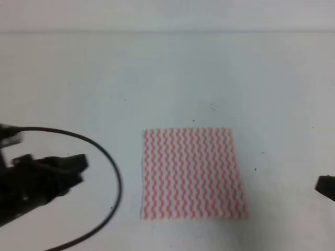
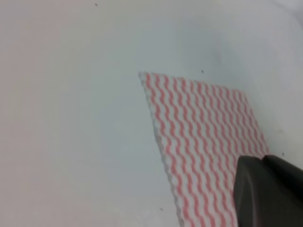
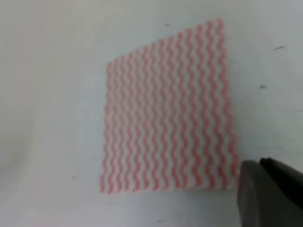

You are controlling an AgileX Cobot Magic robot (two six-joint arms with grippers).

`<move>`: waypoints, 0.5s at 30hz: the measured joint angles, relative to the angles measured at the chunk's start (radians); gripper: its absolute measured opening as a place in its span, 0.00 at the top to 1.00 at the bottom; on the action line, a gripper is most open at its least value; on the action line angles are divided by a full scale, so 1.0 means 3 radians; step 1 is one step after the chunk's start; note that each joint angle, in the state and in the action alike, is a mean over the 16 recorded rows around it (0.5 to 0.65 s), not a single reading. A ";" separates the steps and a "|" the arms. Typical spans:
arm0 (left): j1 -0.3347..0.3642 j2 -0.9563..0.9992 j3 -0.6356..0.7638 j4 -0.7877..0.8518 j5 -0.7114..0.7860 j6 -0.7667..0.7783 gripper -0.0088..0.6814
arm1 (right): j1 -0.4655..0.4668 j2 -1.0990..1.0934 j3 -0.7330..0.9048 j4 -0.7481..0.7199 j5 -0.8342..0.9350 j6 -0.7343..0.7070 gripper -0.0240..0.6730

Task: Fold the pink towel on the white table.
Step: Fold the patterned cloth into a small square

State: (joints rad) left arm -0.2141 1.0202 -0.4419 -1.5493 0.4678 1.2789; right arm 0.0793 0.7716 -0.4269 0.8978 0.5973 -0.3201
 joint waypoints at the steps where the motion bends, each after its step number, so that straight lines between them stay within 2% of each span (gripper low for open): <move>1: -0.0074 0.0090 -0.0034 -0.0060 -0.0018 0.0083 1.00 | 0.0057 0.0060 -0.0023 0.0053 -0.0017 -0.0042 0.99; 9: -0.0622 0.0630 -0.0326 -0.0309 -0.0190 0.0506 0.99 | 0.0771 0.0553 -0.0190 0.0343 -0.0404 -0.0167 0.99; 15: -0.0772 0.0755 -0.0445 -0.0283 -0.0264 0.0569 0.99 | 0.1278 0.0994 -0.0300 0.0315 -0.0755 -0.0108 0.99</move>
State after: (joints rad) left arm -0.4458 1.2466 -0.5753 -1.6341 0.3886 1.4496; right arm 0.4626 1.0697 -0.5170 0.9923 0.3708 -0.3524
